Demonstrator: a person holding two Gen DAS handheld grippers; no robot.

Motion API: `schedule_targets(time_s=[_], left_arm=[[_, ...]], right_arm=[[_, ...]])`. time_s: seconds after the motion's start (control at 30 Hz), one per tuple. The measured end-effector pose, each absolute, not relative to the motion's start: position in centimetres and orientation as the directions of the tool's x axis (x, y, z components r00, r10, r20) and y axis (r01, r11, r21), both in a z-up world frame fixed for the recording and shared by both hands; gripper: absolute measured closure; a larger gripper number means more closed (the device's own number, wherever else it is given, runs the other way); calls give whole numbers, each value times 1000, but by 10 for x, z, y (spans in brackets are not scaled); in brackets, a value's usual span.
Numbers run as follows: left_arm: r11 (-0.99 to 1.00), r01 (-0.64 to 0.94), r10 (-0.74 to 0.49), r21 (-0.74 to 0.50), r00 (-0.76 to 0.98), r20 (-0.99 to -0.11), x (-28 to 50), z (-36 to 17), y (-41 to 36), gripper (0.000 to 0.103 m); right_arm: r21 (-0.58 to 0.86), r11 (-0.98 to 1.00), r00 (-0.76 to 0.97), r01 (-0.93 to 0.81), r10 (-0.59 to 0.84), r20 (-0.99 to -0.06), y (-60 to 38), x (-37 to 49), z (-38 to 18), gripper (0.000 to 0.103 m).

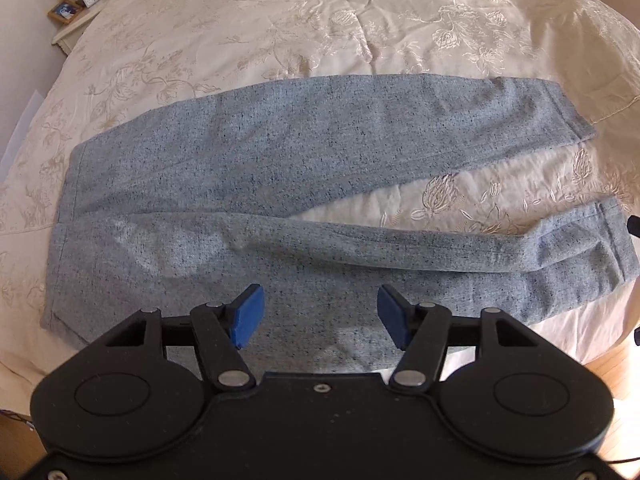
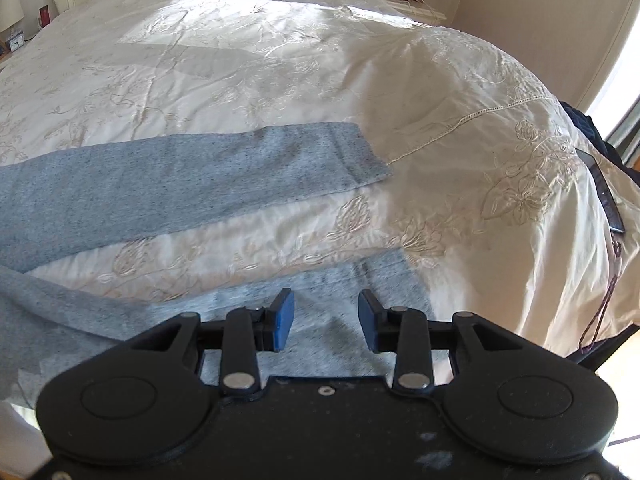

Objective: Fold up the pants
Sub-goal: 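Move the right gripper to a trouser leg cuff and close on it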

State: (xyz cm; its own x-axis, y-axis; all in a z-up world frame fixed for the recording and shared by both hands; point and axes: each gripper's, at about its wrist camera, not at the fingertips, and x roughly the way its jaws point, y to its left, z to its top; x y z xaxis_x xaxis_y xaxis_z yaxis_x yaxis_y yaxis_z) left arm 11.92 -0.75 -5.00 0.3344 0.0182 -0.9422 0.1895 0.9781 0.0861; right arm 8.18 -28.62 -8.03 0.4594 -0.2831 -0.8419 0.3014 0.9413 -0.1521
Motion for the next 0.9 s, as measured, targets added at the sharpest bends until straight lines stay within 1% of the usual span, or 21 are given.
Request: schedule_targets(time_s=[0.17,0.33,0.53,0.7,0.9], left_arm=[[987,130,49,94,313,-949,113,-57,-29,38],[990,95,66,101,316,-946,113,-62,-46,38],[994,80,48,76,302,-952,119,-72,-60,38],[993,87,57,84,282,-958,121,-82,-72,38],[992,82,71,96,262,-963,124,-90,-76,38]], right_arm=[[-222,935,434,277,-328,-839,-341,107,-109,66],[-251,949,428,192,-311,-849,-380,129,-140,66],[-178,972,398,155,-227,-889,-405,145,-165,66],[-127,986,362,110,-159,-919,-408,149,-181,65],[-74,989,314,128,-111,-943,-414,156,-197,65]])
